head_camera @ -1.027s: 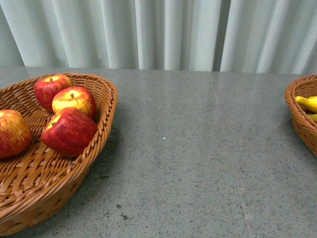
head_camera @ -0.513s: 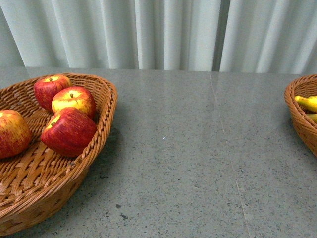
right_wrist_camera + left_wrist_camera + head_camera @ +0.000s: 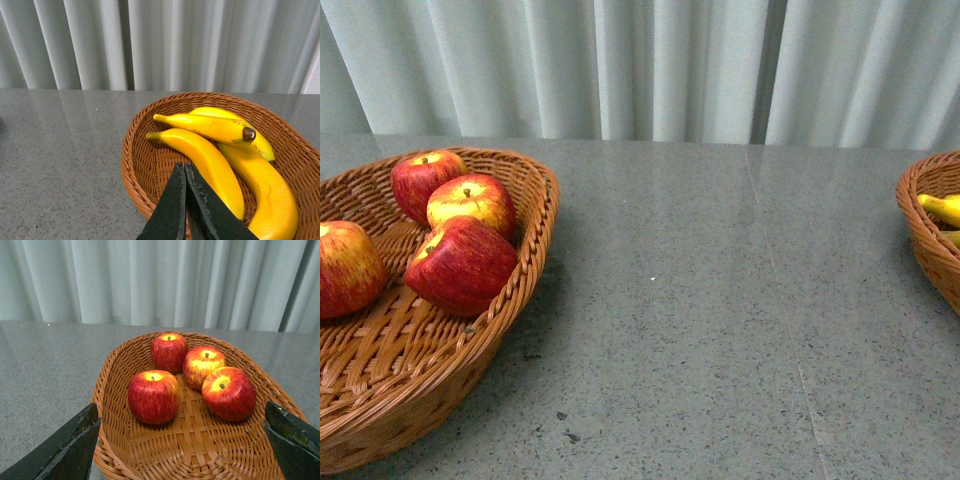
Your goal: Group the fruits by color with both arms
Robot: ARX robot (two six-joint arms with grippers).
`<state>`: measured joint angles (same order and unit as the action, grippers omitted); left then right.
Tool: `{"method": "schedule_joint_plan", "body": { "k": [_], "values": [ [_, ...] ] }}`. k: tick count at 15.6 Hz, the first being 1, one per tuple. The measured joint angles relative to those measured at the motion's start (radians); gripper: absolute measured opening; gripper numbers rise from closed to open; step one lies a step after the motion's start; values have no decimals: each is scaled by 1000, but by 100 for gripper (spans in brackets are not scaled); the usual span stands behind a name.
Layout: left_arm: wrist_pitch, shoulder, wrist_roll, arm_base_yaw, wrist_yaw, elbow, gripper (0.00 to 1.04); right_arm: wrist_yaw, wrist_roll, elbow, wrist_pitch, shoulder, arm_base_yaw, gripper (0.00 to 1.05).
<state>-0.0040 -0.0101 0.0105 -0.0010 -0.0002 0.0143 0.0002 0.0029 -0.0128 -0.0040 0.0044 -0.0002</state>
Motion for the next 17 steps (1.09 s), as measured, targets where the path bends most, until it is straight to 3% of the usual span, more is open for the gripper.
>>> {"method": "schedule_joint_plan", "body": {
  "k": [1,2,4,11,17],
  "values": [
    [0,0,0,0,0,0,98,0,0,0,-1,0,0,2],
    [0,0,0,0,0,0,98,0,0,0,-1,0,0,9],
    [0,0,0,0,0,0,98,0,0,0,-1,0,0,35],
    [0,0,0,0,0,0,98,0,0,0,-1,0,0,100],
    [0,0,0,0,0,0,98,0,0,0,-1,0,0,98]
  ]
}}
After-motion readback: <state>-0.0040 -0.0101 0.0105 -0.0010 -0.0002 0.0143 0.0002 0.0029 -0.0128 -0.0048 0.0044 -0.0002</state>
